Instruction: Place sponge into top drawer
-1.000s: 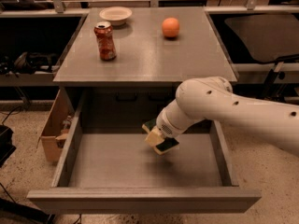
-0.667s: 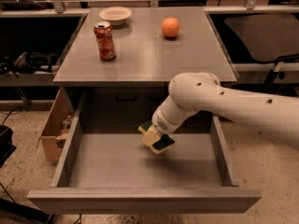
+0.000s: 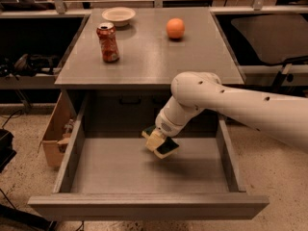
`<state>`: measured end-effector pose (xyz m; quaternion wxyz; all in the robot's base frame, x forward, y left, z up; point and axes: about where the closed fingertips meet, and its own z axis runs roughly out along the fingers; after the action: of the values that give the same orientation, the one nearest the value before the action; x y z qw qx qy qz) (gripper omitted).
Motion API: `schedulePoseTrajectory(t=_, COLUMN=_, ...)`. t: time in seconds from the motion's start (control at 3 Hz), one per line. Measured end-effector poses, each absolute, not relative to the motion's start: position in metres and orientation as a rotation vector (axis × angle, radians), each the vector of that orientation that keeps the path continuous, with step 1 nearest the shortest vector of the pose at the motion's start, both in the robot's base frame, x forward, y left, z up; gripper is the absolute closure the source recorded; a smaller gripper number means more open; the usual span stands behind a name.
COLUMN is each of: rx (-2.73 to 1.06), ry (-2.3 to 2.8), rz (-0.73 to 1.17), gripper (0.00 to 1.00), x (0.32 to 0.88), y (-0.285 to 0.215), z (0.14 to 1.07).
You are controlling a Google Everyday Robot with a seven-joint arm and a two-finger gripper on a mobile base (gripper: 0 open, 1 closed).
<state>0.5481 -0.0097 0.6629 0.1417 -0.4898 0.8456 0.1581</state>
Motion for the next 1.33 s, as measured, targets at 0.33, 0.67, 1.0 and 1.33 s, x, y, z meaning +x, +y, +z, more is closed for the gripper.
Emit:
schedulePoseTrajectory(t=0.33, rx=-1.414, ry=2.441, rz=0.456, gripper=0.58, x=0.5481, y=-0.0097, z=0.6629)
schedulePoseTrajectory(t=0.67, rx=-1.414, ry=2.441, rz=0.457, gripper=0.36, x=0.5480, y=-0.0096, z=0.6629)
schedulePoseTrajectory(t=1.0, rx=-1.414, ry=2.441, rz=0.457, gripper=0.13, x=0.5480, y=-0.0096, z=0.6628)
schedulePoseTrajectory(t=1.33, rx=-1.414, ry=2.441, rz=0.457, gripper=0.00, x=0.5480, y=-0.0096, z=0.6628)
